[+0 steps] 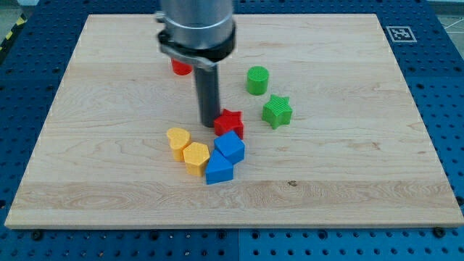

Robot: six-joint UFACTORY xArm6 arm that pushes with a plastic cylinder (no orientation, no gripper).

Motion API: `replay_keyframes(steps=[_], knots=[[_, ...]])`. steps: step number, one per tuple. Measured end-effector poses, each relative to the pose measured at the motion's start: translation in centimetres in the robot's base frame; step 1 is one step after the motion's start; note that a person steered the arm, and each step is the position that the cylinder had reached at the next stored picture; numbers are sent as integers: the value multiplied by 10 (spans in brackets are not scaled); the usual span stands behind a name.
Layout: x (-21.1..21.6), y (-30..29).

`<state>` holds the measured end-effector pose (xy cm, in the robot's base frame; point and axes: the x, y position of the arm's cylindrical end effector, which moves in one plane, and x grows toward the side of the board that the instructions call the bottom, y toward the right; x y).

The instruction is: Slide the red star right a bit

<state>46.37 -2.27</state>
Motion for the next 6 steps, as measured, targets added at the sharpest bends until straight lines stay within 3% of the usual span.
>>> replay_keyframes(steps=[2,5,6], knots=[[-2,24],[20,-20],[22,9]])
